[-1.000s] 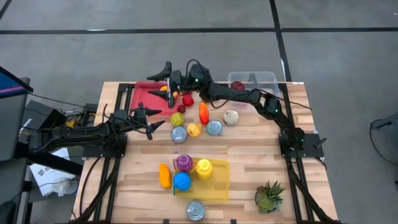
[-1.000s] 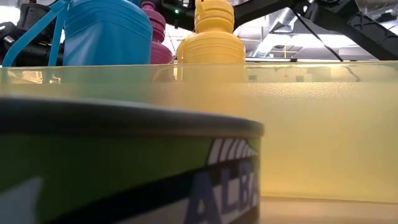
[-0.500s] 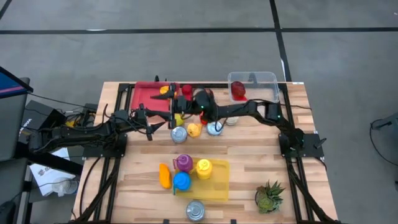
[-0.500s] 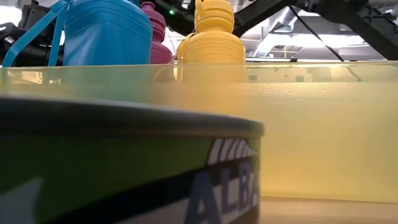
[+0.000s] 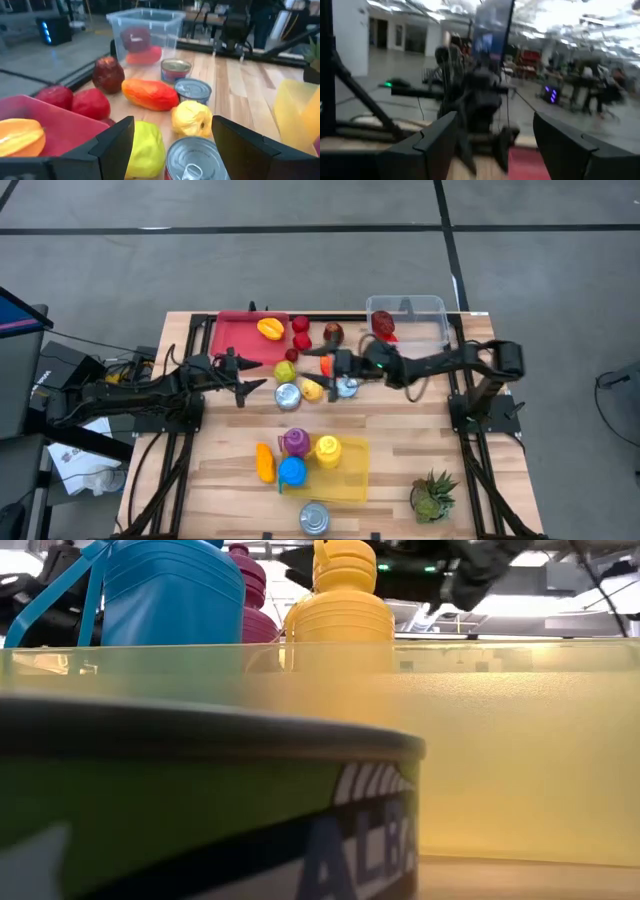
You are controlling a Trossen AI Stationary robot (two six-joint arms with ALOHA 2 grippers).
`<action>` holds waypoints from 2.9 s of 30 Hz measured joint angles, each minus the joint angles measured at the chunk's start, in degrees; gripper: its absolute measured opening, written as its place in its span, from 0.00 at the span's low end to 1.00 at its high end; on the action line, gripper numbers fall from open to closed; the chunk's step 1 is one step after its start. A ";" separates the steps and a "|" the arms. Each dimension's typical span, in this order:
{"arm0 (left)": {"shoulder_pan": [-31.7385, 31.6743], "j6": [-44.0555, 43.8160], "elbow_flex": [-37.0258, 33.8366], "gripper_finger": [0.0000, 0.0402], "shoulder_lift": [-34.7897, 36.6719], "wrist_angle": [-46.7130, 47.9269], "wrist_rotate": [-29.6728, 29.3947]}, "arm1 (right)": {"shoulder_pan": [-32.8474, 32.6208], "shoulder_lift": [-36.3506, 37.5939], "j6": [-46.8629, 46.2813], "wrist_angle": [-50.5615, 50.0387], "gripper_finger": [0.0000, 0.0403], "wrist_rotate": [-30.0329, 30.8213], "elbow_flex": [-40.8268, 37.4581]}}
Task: Pick & Place Food Item
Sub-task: Put the green apple into the red bin
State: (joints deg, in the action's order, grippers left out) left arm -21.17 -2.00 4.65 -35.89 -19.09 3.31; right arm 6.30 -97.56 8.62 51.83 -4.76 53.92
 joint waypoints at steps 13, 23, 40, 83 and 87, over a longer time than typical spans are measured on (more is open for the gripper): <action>2.19 6.06 11.20 0.67 -15.10 4.02 -4.40 | -6.17 12.90 -0.04 -0.32 0.62 16.04 -18.68; 2.23 11.12 15.30 0.72 -26.32 5.12 -3.32 | -7.49 12.90 -0.41 -1.79 0.62 18.32 -19.18; 1.91 13.64 21.22 0.94 -36.70 10.30 -6.36 | -7.43 12.90 -1.14 -2.17 0.62 18.60 -19.18; 2.16 16.21 24.78 0.04 -43.87 6.18 -8.97 | -7.47 12.87 -1.40 -2.66 0.62 18.58 -19.16; 2.16 16.37 24.77 0.01 -43.87 5.86 -7.61 | -7.47 12.87 -1.40 -2.66 0.62 18.58 -19.16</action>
State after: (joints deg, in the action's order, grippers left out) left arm -19.00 14.37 29.42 -79.77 -13.23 -4.30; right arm -1.17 -84.68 7.22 49.17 13.82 34.76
